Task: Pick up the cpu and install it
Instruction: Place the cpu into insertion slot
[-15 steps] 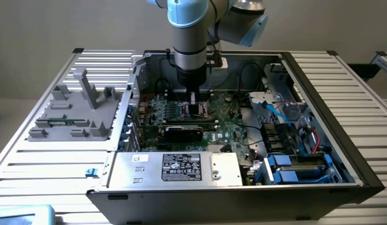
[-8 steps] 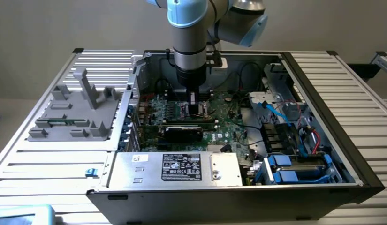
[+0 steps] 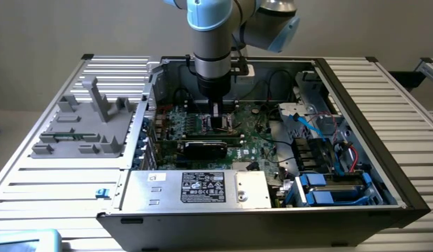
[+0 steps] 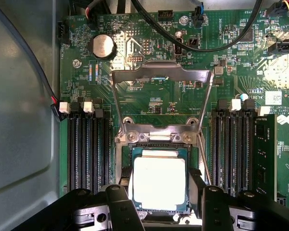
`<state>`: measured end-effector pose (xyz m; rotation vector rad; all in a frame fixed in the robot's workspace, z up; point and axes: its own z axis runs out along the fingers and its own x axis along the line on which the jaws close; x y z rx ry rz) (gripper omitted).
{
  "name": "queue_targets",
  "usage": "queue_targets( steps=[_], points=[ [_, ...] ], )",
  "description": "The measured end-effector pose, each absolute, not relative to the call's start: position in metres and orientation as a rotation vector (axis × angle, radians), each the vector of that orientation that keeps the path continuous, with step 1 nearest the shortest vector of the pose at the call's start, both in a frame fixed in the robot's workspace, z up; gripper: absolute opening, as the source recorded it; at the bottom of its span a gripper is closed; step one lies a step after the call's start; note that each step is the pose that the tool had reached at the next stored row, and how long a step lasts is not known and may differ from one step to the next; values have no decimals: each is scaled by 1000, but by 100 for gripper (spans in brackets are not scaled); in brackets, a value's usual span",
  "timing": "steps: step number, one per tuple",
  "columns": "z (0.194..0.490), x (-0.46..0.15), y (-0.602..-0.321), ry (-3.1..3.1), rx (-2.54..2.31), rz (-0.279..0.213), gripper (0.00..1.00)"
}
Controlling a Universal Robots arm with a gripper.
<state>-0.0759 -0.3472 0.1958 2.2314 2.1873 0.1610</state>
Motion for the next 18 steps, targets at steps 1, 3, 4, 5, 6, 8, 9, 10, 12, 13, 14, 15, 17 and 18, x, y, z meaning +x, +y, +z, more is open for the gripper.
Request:
queue_targets(
  steps=[1, 3, 4, 5, 6, 8, 9, 10, 12, 13, 14, 15, 17, 18],
  points=[
    [196, -76, -347, 2187, 2231, 161, 54],
    [196, -76, -347, 2187, 2231, 161, 54],
    [196, -76, -347, 2187, 2232, 161, 54],
    [196, -76, -347, 2187, 2232, 161, 54],
    [196, -76, -347, 2187, 2231, 161, 54],
    [196, -76, -347, 2187, 2232, 161, 54],
    [196, -76, -347, 2187, 2232, 161, 54],
    [196, -76, -347, 2187, 2232, 161, 54],
    [196, -76, -347, 2187, 2232, 161, 54],
    [196, -76, -347, 2187, 2232, 161, 54],
    [196, -76, -347, 2187, 2231, 161, 54],
    [196, -76, -347, 2187, 2232, 161, 54],
    [196, -76, -347, 2187, 2231, 161, 54],
    [196, -76, -347, 2187, 2232, 161, 54]
  ],
)
